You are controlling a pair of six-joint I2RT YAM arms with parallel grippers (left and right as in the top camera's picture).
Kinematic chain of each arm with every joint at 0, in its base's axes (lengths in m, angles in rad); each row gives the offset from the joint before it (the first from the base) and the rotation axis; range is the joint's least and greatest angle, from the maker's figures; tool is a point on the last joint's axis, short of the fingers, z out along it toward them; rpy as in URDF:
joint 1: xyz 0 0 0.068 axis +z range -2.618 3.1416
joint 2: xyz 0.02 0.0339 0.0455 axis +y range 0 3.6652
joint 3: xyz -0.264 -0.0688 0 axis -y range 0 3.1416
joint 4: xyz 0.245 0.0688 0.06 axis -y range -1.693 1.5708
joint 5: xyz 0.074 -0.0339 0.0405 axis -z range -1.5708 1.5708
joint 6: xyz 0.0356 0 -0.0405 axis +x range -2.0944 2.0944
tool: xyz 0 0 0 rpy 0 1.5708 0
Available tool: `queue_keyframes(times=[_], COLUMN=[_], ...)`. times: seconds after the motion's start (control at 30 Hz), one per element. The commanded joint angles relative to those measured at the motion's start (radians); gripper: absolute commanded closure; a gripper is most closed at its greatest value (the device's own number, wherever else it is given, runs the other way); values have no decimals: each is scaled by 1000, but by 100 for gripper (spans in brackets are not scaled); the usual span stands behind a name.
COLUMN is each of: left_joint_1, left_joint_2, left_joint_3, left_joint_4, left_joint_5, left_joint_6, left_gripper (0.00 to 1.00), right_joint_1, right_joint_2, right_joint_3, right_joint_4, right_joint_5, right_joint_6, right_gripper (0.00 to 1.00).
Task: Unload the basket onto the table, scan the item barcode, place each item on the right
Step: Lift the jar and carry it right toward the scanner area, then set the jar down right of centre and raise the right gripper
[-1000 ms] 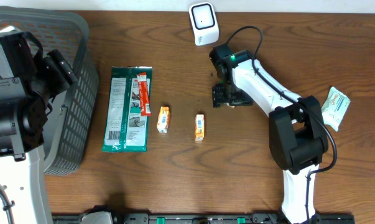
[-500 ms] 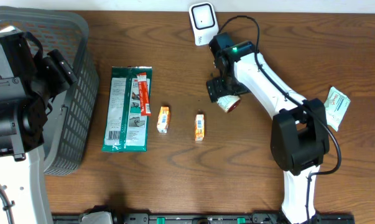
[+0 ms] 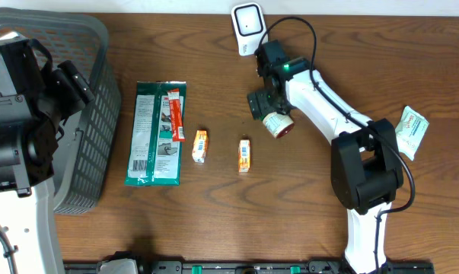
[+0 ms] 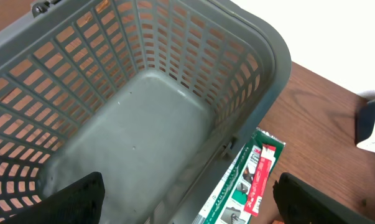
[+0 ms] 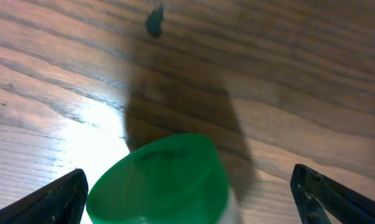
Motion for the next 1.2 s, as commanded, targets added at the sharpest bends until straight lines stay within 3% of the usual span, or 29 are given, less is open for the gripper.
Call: queue_keyframes(times=[0.0,0.07,0.1,0.2,0.53,0.9,1.17], left_joint_1=[5,5,5,5,5,5,5], left_joint_2=[-1,-1,-1,-1,-1,-1,-2], left_joint_3=[6,6,6,6,6,6,6], left_joint_4=[-1,-1,-1,-1,-1,-1,-1], left_joint_5=[-9,-9,-9,-9,-9,-9,-9], left_joint_6=[-2,-2,-2,-2,-2,-2,-2], left_gripper=[12,12,12,12,12,12,12], right_joint_1=[-5,-5,-5,-5,-5,-5,-4], right_joint_2=[-21,-21,-21,-31,-155,-218,-218], right_joint_3=[-56,-70,-71,-69,-66,-73,-136], right_joint_4=[45,69,73,80,9,-208,-201], right_joint_5=[-41,-58,-58,-57,-57,-58,-58], right_joint_6=[-15,-15,-15,-16,-42,-21,9], right_gripper=[1,6,15,28,47,52,47])
